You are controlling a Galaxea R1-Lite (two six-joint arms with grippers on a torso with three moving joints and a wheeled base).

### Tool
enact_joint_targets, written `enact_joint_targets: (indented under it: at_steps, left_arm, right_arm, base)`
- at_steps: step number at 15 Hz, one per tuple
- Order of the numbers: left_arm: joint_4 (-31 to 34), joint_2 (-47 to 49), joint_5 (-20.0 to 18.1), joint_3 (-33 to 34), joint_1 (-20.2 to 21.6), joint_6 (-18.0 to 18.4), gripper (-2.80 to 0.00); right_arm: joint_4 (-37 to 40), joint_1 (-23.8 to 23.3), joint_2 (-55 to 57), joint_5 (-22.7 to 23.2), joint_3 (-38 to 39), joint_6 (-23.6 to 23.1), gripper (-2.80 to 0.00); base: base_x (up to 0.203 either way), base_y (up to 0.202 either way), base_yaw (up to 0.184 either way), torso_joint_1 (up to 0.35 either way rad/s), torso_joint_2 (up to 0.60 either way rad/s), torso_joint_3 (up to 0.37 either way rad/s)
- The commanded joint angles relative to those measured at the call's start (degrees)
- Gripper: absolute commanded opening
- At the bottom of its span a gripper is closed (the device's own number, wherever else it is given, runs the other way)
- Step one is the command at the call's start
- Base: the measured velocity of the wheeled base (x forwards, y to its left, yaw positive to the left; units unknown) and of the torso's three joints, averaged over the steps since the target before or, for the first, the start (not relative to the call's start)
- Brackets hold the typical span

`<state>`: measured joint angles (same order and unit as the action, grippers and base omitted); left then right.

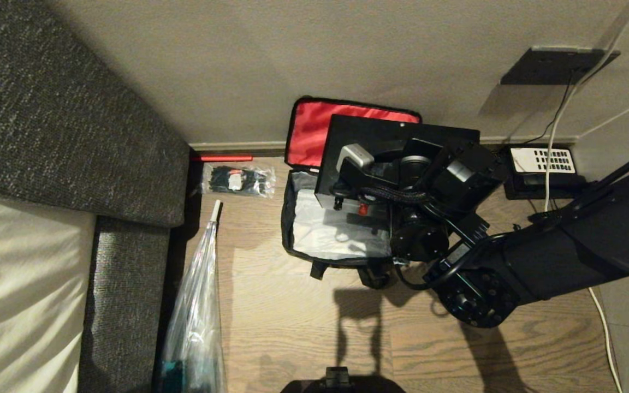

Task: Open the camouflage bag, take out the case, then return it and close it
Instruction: Release the handle

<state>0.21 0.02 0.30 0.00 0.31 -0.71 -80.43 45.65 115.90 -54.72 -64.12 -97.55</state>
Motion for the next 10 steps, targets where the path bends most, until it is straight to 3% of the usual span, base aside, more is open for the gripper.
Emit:
enact_joint_targets:
  at_steps: [1,10]
  left_arm:
    - [0.0,-0.1,0.0,0.2,0.0,0.0,-2.80]
    - [0.0,-0.1,0.0,0.2,0.0,0.0,-2.80]
  right_arm:
    - [-0.5,-0.3,-0.9,-0.3,0.4,-0.5,-2.80]
    - [-1.1,-4.1,-2.5,-0.3,3.0,-0.4,-2.80]
  base:
    - [0.000,0.000,0.000,0.000,0.00,0.000]
    - [0.000,0.000,0.000,0.000,0.00,0.000]
